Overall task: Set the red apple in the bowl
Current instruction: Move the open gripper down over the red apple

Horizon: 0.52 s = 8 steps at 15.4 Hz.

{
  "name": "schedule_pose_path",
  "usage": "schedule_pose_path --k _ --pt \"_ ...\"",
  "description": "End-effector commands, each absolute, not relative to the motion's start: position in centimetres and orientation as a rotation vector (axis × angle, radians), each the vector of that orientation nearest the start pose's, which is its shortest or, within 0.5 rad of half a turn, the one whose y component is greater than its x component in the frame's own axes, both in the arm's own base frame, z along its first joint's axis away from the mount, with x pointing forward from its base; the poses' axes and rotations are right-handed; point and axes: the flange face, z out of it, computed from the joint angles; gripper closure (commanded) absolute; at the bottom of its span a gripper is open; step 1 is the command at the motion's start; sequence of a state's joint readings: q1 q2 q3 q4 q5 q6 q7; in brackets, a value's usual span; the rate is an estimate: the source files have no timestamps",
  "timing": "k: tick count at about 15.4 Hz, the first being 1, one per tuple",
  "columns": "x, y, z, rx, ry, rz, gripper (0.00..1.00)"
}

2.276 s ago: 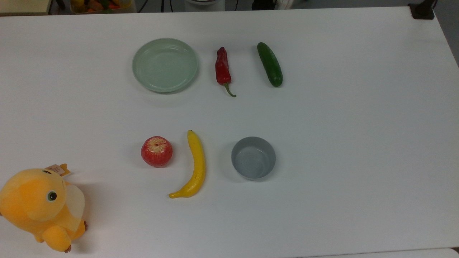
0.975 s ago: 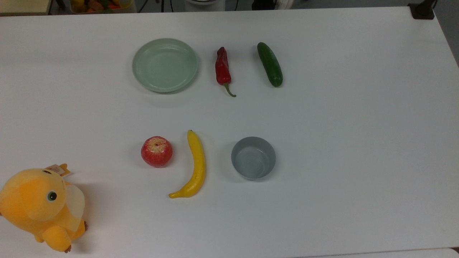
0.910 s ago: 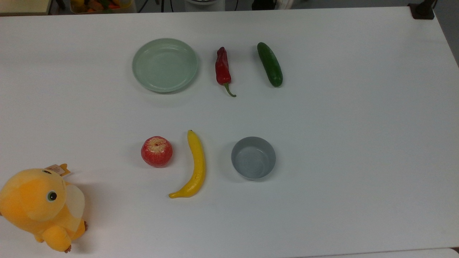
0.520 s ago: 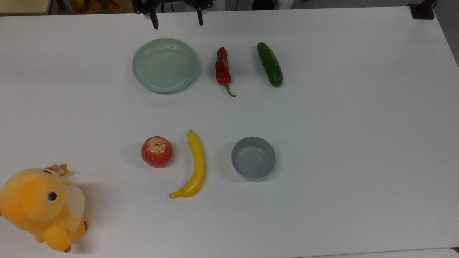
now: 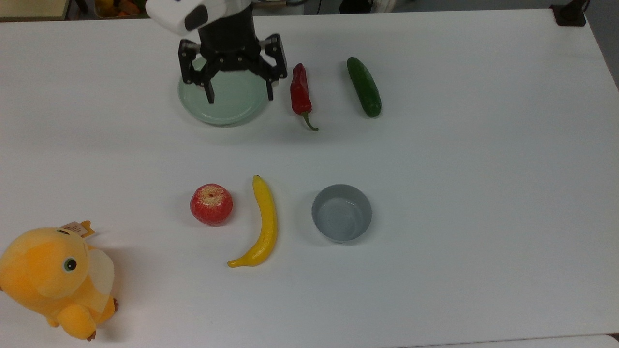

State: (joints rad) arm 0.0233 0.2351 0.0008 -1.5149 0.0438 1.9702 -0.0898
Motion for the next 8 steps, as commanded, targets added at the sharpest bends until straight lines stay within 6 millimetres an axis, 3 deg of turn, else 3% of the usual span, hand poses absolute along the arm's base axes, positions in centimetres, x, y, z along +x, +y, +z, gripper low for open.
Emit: schedule_pose_path --k 1,8 --pt "66.4 1.0 52.3 -3.106 -0.165 -0.399 0.00" --pt "69.5 -0.6 46.5 -3.110 -0.116 -0.479 0.00"
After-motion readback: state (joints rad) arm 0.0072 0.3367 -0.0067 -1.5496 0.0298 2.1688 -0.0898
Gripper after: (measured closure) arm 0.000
